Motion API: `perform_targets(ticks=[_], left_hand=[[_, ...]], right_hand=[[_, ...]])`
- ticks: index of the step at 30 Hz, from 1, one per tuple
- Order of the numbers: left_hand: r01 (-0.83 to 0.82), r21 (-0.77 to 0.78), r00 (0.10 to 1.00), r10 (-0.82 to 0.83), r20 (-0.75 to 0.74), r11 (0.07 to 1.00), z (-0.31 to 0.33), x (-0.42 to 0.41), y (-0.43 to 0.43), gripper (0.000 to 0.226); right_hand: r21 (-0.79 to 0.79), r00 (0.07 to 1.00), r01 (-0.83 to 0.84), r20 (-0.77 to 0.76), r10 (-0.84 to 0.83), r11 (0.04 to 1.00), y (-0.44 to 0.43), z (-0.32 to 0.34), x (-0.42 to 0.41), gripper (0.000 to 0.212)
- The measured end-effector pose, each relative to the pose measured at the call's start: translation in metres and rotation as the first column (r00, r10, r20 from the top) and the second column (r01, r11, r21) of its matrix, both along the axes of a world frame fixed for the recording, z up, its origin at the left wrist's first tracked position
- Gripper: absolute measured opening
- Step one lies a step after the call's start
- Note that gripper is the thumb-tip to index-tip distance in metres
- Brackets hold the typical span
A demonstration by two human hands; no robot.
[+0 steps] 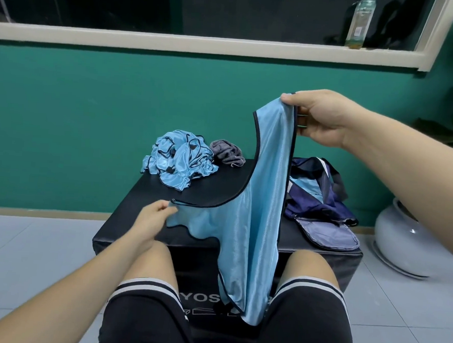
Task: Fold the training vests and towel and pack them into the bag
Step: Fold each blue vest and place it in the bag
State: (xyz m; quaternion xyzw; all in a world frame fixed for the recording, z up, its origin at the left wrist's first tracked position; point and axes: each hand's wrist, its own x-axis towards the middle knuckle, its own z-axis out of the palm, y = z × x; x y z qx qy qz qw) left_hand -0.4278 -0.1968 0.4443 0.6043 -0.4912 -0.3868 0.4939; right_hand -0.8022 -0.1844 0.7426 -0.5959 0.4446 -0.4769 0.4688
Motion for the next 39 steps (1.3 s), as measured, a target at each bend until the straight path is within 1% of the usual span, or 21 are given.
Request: perform_targets(ticks=[2,5,7,11,13,15,17,20,24,27,29,31,33,36,39], left_hand=[[-0.041,-0.057,0.998,0.038,-0.053,0.998,0.031,0.010,0.000,0.005],[-0.068,-0.154,0.996,0.058,-0.064,0.986,0.070,0.026,-0.009,0.007],[-0.057,-0.211,0.998,0.048,-0.051,0.976,0.098,0.034,-0.012,0.003],[-0.004,-0.298,0.999,-0.010,-0.047,0.954,0.153,0.036,-0.013,0.009],[0.025,-0.344,0.999,-0.032,-0.016,0.939,0.177,0.038,-0.015,0.005],[0.043,-0.382,0.999,-0.040,0.018,0.923,0.195,0.041,-0.016,0.008],[0.051,-0.393,0.999,-0.042,0.033,0.918,0.210,0.043,-0.017,0.011],[0.068,-0.404,0.998,-0.059,0.035,0.912,0.230,0.044,-0.016,0.012],[0.097,-0.424,0.995,-0.088,0.041,0.901,0.254,0.043,-0.014,0.009],[0.125,-0.424,0.992,-0.112,0.057,0.897,0.274,0.041,-0.012,0.021],[0.139,-0.439,0.990,-0.124,0.063,0.888,0.291,0.038,-0.010,0.028],[0.153,-0.450,0.988,-0.135,0.073,0.880,0.308,0.036,-0.008,0.030],[0.163,-0.454,0.987,-0.144,0.076,0.876,0.325,0.033,-0.005,0.030],[0.171,-0.466,0.985,-0.163,0.059,0.868,0.351,0.028,0.004,0.032],[0.185,-0.473,0.981,-0.193,0.032,0.861,0.375,0.026,0.013,0.029]], right_hand=[[0.006,1.000,0.006,0.008,-0.006,1.000,-0.001,-0.003,-0.002,0.009],[0.013,1.000,0.016,0.010,-0.017,1.000,-0.002,-0.006,-0.003,0.007],[0.012,0.999,0.043,0.009,-0.043,0.999,-0.005,-0.008,-0.004,0.008],[-0.028,0.994,0.108,-0.028,-0.108,0.994,-0.011,-0.012,-0.009,0.008],[-0.071,0.986,0.145,-0.067,-0.150,0.987,-0.012,-0.015,-0.013,0.011],[-0.117,0.973,0.205,-0.082,-0.215,0.972,-0.014,-0.018,-0.016,0.015],[-0.154,0.968,0.230,-0.062,-0.242,0.961,-0.016,-0.022,-0.020,0.016],[-0.215,0.961,0.263,-0.028,-0.275,0.940,-0.020,-0.027,-0.028,0.028],[-0.270,0.934,0.357,0.072,-0.351,0.894,-0.025,-0.027,-0.033,0.028],[-0.317,0.904,0.426,0.115,-0.412,0.847,-0.023,-0.021,-0.032,0.031],[-0.338,0.905,0.425,0.143,-0.401,0.840,-0.022,-0.013,-0.033,0.033],[-0.373,0.909,0.417,0.166,-0.383,0.829,-0.020,-0.002,-0.035,0.035],[-0.412,0.907,0.421,0.180,-0.381,0.808,-0.019,0.010,-0.037,0.031],[-0.451,0.910,0.415,0.212,-0.356,0.790,-0.019,0.030,-0.040,0.016],[-0.491,0.911,0.413,0.230,-0.343,0.767,-0.014,0.051,-0.044,0.011]])
